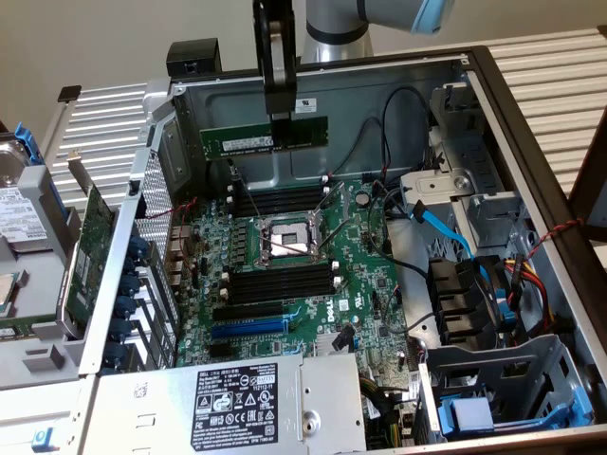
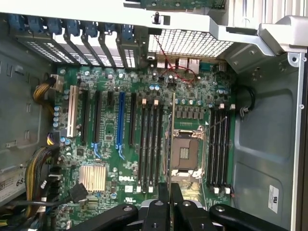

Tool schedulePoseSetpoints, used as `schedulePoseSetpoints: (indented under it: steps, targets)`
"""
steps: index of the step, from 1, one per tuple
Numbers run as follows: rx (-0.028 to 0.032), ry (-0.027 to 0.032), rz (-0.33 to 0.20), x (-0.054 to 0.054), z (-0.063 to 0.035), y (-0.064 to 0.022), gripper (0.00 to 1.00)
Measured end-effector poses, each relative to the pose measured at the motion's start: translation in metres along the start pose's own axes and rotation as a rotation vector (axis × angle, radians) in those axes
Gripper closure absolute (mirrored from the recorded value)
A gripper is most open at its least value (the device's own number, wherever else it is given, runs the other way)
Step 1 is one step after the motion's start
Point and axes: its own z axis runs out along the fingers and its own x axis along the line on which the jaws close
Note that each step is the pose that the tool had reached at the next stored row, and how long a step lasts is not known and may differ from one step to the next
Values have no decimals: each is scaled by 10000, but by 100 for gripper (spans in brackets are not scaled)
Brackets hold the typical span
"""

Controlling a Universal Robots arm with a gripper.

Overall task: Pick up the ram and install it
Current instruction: 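Pick up the ram and move it above insertion slot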

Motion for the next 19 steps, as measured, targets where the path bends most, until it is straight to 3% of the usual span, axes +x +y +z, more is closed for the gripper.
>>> schedulePoseSetpoints:
  steps: [6, 11, 15, 19]
  targets:
    - [2, -62, 32, 9, 107, -60, 87]
    - [-15, -59, 49, 16, 186, -86, 87]
    - [-14, 28, 87, 19, 226, -87, 87]
    - [-11, 186, 132, 22, 259, -88, 87]
